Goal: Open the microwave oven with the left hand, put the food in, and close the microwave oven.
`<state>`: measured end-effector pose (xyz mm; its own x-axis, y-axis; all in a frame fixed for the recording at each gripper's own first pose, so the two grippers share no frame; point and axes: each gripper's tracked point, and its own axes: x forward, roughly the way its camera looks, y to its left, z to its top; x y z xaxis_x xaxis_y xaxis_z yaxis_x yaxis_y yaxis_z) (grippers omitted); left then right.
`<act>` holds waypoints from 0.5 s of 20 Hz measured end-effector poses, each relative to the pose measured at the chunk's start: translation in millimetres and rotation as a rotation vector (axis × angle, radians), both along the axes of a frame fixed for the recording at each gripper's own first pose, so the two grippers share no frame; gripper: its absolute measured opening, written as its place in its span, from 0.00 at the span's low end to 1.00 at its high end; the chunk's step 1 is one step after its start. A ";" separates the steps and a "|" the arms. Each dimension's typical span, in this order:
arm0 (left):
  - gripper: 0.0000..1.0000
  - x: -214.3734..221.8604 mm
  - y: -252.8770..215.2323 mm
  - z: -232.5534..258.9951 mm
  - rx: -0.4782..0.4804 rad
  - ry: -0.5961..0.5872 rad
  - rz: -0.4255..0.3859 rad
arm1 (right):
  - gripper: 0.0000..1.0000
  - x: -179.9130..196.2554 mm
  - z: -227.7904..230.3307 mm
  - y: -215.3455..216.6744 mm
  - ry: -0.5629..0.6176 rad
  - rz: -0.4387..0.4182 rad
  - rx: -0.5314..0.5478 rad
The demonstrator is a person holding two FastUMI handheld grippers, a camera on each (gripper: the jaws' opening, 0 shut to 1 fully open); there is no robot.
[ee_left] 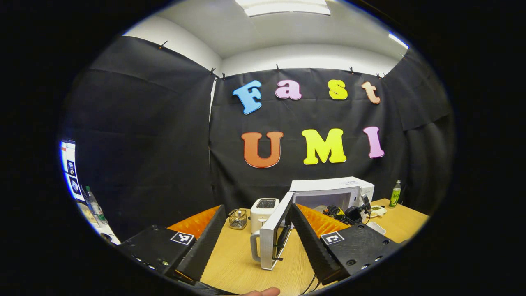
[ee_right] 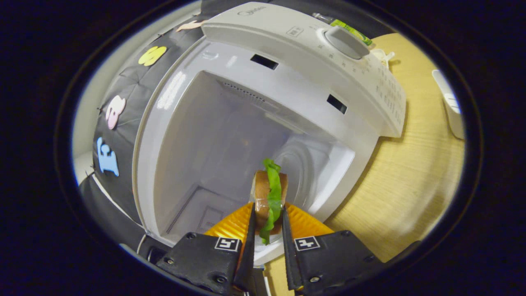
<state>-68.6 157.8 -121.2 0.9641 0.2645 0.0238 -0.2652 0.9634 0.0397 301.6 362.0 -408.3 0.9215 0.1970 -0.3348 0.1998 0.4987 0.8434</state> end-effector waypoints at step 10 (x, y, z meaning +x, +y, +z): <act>0.96 10.4 1.1 -10.4 0.012 0.035 0.039 | 0.63 3.0 4.9 -31.4 -0.081 -0.055 -0.623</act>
